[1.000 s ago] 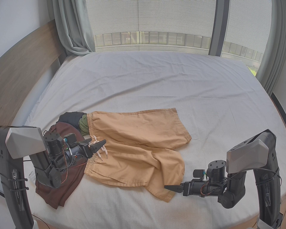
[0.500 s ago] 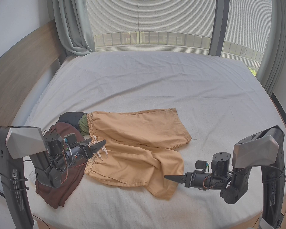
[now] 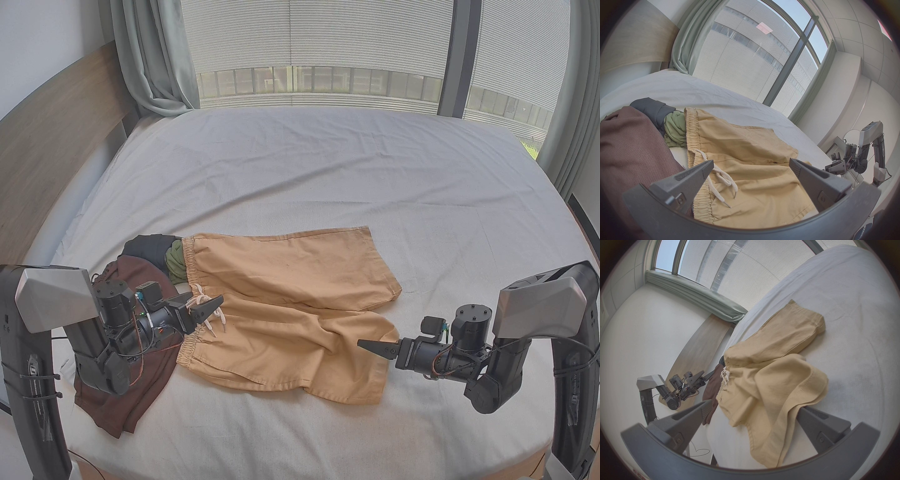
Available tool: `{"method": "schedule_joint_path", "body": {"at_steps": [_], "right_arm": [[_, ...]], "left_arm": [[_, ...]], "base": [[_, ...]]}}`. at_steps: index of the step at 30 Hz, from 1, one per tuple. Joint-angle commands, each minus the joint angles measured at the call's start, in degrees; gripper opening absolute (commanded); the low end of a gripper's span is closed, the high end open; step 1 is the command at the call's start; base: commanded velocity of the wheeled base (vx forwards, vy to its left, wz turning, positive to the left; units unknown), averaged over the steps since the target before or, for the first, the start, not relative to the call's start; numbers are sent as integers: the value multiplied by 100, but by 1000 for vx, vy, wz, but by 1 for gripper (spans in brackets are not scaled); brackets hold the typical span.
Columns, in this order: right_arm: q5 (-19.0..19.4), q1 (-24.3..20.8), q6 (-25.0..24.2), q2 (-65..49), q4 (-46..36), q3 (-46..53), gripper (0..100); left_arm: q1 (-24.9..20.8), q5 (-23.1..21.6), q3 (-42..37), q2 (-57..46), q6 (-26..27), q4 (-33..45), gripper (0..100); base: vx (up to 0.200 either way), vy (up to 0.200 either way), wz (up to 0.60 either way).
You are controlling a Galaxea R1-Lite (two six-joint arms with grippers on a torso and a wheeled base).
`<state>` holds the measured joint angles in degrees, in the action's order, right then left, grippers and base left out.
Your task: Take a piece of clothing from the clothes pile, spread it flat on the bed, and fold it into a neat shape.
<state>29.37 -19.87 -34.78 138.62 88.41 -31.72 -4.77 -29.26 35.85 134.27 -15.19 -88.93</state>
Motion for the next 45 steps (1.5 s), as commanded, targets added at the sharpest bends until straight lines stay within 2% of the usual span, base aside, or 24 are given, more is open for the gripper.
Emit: {"method": "schedule_joint_path", "body": {"at_steps": [1, 9, 16, 22, 25, 29, 37, 39, 45], "right_arm": [[-63, 89, 6, 7, 1, -106, 100], [-71, 106, 6, -397, 10, -221, 100], [-63, 10, 41, -379, -8, 140, 100], [-28, -34, 648, 201, -16, 386, 100], [113, -87, 789, 209, -16, 588, 100], [148, -61, 780, 209, -8, 526, 100], [104, 387, 604, 271, -8, -177, 100], [60, 484, 349, 324, -8, -440, 100], [-177, 484, 191, 438, -8, -801, 100]], "left_arm": [[2, -1, 9, 3, -2, -1, 100], [2, -1, 1, 3, -2, -1, 100], [-16, -1, 1, 29, -2, -1, 100], [-7, -1, 1, 64, -2, -1, 100], [-7, -1, 1, 82, -2, -1, 100], [-16, -1, -8, 91, -2, -1, 100], [-16, -1, 1, 117, 7, -1, 100], [-24, -1, 1, 152, 7, -10, 100], [-16, -1, 1, 152, 7, -1, 100]], "base": [[0, 0, 0], [0, 0, 0], [0, 0, 0], [0, 0, 0], [0, 0, 0], [0, 0, 0], [0, 0, 0], [0, 0, 0], [0, 0, 0]]}}
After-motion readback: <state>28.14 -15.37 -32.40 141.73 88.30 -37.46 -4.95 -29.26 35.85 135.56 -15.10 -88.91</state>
